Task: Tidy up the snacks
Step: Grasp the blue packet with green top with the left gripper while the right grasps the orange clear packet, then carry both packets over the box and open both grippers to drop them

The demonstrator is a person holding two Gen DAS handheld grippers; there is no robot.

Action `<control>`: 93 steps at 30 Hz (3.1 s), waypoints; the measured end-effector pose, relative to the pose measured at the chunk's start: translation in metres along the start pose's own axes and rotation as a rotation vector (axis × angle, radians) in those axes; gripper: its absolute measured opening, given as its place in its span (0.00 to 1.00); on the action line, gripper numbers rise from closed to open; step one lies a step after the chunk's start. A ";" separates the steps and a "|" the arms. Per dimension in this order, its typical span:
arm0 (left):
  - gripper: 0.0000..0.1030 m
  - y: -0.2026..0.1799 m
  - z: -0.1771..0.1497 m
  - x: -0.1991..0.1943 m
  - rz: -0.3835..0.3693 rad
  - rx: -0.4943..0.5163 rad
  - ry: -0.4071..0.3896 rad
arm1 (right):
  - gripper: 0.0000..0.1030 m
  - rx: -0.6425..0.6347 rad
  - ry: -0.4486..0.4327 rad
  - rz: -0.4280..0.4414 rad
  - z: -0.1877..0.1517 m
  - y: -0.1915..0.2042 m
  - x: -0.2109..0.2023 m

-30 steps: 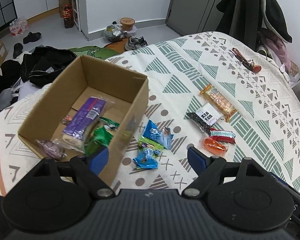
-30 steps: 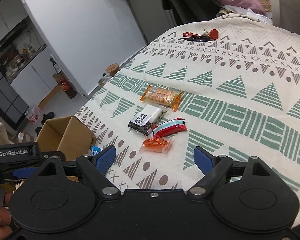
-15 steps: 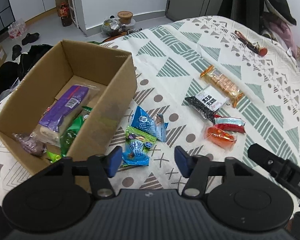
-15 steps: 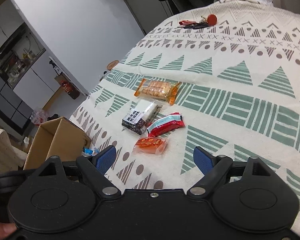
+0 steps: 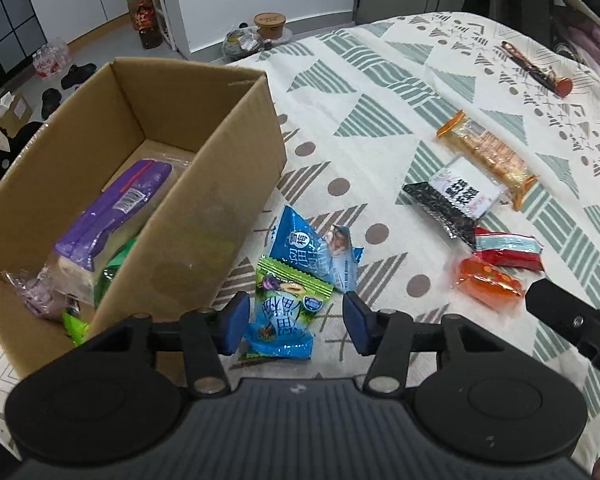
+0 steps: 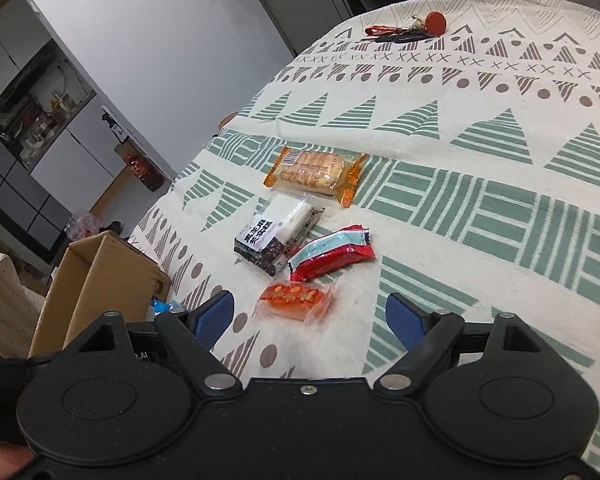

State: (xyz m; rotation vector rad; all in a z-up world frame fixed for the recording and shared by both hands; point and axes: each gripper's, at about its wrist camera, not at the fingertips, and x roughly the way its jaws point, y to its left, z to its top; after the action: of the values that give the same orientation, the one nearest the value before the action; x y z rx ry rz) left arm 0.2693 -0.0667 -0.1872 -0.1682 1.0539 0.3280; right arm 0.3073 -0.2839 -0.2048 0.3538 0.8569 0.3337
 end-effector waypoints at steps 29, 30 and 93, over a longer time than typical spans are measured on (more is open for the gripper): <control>0.28 0.007 -0.015 0.007 -0.112 -0.053 0.061 | 0.26 -0.152 0.100 0.018 -0.005 0.019 0.040; 0.28 0.007 -0.015 0.005 -0.121 -0.056 0.064 | 0.23 -0.154 0.102 0.014 -0.005 0.020 0.038; 0.27 0.158 0.046 -0.128 -0.210 -0.226 -0.156 | 0.16 -0.148 -0.108 0.101 0.007 0.172 -0.051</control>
State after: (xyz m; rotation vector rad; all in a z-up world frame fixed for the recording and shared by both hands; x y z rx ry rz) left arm 0.1953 0.0716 -0.0498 -0.4464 0.8353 0.2645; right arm 0.2569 -0.1536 -0.0922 0.2755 0.7050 0.4652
